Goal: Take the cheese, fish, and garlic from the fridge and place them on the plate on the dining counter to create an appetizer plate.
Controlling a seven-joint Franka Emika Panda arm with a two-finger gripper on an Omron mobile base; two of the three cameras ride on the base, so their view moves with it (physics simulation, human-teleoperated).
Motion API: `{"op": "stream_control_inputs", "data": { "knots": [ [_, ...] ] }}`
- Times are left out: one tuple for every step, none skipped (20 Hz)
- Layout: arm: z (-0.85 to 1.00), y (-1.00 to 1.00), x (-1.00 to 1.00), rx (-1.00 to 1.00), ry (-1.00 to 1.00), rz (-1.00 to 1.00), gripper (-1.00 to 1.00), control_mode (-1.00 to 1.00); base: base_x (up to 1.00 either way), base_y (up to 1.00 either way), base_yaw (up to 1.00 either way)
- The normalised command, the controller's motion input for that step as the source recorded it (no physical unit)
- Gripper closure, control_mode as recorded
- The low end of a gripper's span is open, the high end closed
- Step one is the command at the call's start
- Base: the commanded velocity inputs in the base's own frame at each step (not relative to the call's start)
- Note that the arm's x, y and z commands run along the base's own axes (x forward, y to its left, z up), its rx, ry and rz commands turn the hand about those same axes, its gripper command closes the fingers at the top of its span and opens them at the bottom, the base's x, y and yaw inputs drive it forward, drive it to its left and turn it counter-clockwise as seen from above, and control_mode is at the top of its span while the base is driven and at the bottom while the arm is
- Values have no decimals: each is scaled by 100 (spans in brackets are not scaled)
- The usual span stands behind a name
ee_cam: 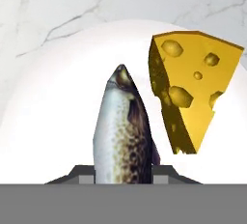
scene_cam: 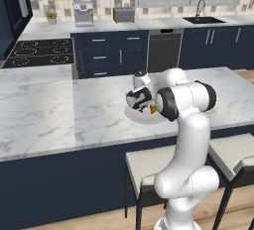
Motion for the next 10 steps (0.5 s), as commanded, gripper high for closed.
{"op": "stream_control_inputs", "data": {
  "knots": [
    [-22,0,57,0,0,0,100,-100,0,0,0],
    [-21,0,54,0,0,0,100,-100,0,0,0],
    [-21,0,53,0,0,0,100,-100,0,0,0],
    [-22,0,49,0,0,0,100,-100,0,0,0],
    [-23,0,37,0,0,0,100,-100,0,0,0],
    [-22,0,21,-1,0,0,100,-100,0,0,0],
    [-21,0,7,-1,0,0,100,-100,0,0,0],
    [-21,0,0,-2,0,0,-100,-100,0,0,0],
    [-19,0,6,-2,0,0,-100,-100,0,0,0],
    [-12,0,6,-2,0,0,-100,-100,0,0,0]
  ]
}}
